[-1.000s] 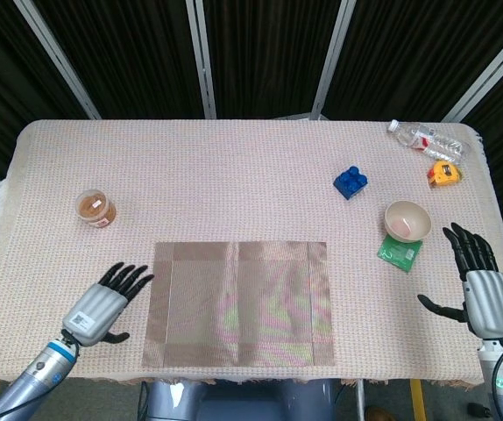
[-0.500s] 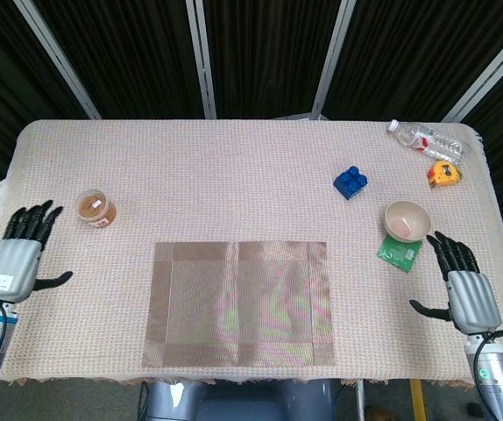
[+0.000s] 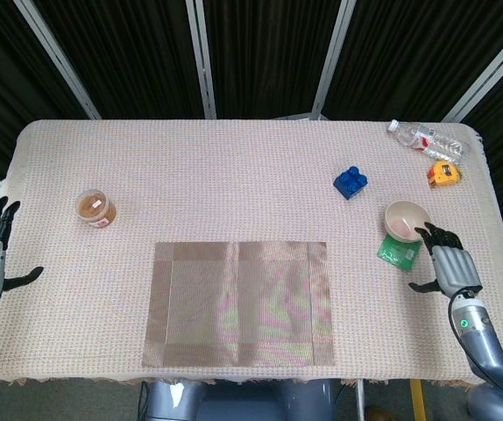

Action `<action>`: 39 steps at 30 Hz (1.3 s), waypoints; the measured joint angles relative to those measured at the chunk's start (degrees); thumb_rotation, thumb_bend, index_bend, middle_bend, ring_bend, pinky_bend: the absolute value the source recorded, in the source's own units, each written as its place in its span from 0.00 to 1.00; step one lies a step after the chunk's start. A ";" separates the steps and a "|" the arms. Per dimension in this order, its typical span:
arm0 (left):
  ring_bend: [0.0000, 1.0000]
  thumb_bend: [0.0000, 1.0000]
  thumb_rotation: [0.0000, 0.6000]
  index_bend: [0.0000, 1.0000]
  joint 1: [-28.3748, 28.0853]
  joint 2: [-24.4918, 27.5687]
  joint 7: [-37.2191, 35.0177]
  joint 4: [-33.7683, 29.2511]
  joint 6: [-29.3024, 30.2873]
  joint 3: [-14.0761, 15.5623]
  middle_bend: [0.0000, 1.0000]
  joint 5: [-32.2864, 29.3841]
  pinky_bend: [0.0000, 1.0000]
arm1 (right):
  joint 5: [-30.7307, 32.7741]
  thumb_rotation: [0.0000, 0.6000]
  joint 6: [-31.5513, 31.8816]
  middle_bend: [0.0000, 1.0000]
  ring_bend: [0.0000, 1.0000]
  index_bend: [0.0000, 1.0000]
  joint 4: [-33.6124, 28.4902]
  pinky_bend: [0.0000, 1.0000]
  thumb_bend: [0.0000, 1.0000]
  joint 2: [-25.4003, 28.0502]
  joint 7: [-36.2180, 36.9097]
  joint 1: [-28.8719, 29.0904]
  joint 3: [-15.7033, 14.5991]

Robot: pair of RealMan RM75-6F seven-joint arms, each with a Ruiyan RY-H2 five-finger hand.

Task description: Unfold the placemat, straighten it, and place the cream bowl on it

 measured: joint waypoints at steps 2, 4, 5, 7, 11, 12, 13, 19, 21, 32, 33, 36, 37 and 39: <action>0.00 0.02 1.00 0.00 0.44 0.39 -0.80 0.27 -0.01 -0.03 0.00 0.18 0.00 | 1.77 1.00 -1.97 0.00 0.00 0.12 2.88 0.00 0.00 -1.01 -0.48 1.54 0.71; 0.00 0.02 1.00 0.00 0.91 0.82 -1.53 0.51 -0.03 -0.12 0.00 0.34 0.00 | 3.47 1.00 -4.10 0.00 0.00 0.13 5.82 0.00 0.00 -2.14 -1.08 3.21 1.42; 0.00 0.02 1.00 0.00 1.06 0.94 -1.76 0.57 0.01 -0.18 0.00 0.40 0.00 | 4.05 1.00 -4.85 0.00 0.00 0.14 6.87 0.00 0.00 -2.57 -1.36 3.82 1.65; 0.00 0.02 1.00 0.00 1.32 1.17 -2.31 0.62 0.06 -0.35 0.00 0.60 0.00 | 5.05 1.00 -6.40 0.00 0.00 0.19 9.07 0.00 0.01 -3.51 -2.03 5.04 2.01; 0.00 0.02 1.00 0.00 1.67 1.48 -2.68 0.53 -0.25 -0.65 0.00 1.03 0.00 | 7.29 1.00 -8.93 0.00 0.00 0.24 12.47 0.00 0.07 -5.53 -2.97 7.15 2.48; 0.00 0.02 1.00 0.00 1.70 1.49 -2.69 0.50 -0.40 -0.70 0.00 1.03 0.00 | 7.60 1.00 -9.35 0.00 0.00 0.25 13.14 0.00 0.09 -6.13 -3.18 7.69 2.53; 0.00 0.03 1.00 0.00 1.75 1.50 -2.67 0.48 -0.59 -0.81 0.00 0.98 0.00 | 7.65 1.00 -9.54 0.00 0.00 0.26 13.53 0.00 0.11 -6.52 -3.31 7.99 2.54; 0.00 0.04 1.00 0.00 2.08 1.49 -2.88 0.39 -1.07 -1.26 0.00 1.12 0.00 | 7.47 1.00 -9.71 0.00 0.00 0.31 15.77 0.00 0.20 -8.93 -3.98 9.21 2.32; 0.00 0.04 1.00 0.00 2.25 1.49 -2.91 0.35 -1.09 -1.35 0.00 1.29 0.00 | 7.51 1.00 -9.76 0.00 0.00 0.37 16.91 0.00 0.24 -9.90 -4.20 9.63 2.25; 0.00 0.04 1.00 0.00 2.72 1.37 -3.03 0.39 -1.80 -1.89 0.00 1.54 0.00 | 6.64 1.00 -10.66 0.00 0.00 0.54 20.36 0.00 0.42 -12.46 -3.62 10.96 1.70; 0.00 0.04 1.00 0.00 2.77 1.38 -3.04 0.38 -1.79 -1.95 0.00 1.56 0.00 | 6.49 1.00 -10.68 0.00 0.00 0.56 20.53 0.00 0.44 -12.61 -3.55 11.02 1.61; 0.00 0.04 1.00 0.00 2.88 1.42 -3.12 0.31 -1.77 -2.09 0.00 1.63 0.00 | 6.24 1.00 -10.58 0.00 0.00 0.59 20.49 0.00 0.45 -12.70 -3.27 11.02 1.55; 0.00 0.04 1.00 0.00 2.95 1.46 -3.17 0.28 -1.81 -2.14 0.00 1.68 0.00 | 6.08 1.00 -10.49 0.00 0.00 0.61 20.35 0.00 0.46 -12.68 -3.14 11.00 1.53; 0.00 0.04 1.00 0.00 3.01 1.50 -3.25 0.22 -1.88 -2.18 0.00 1.80 0.00 | 5.51 1.00 -10.03 0.00 0.00 0.62 19.95 0.00 0.46 -12.53 -2.84 10.89 1.48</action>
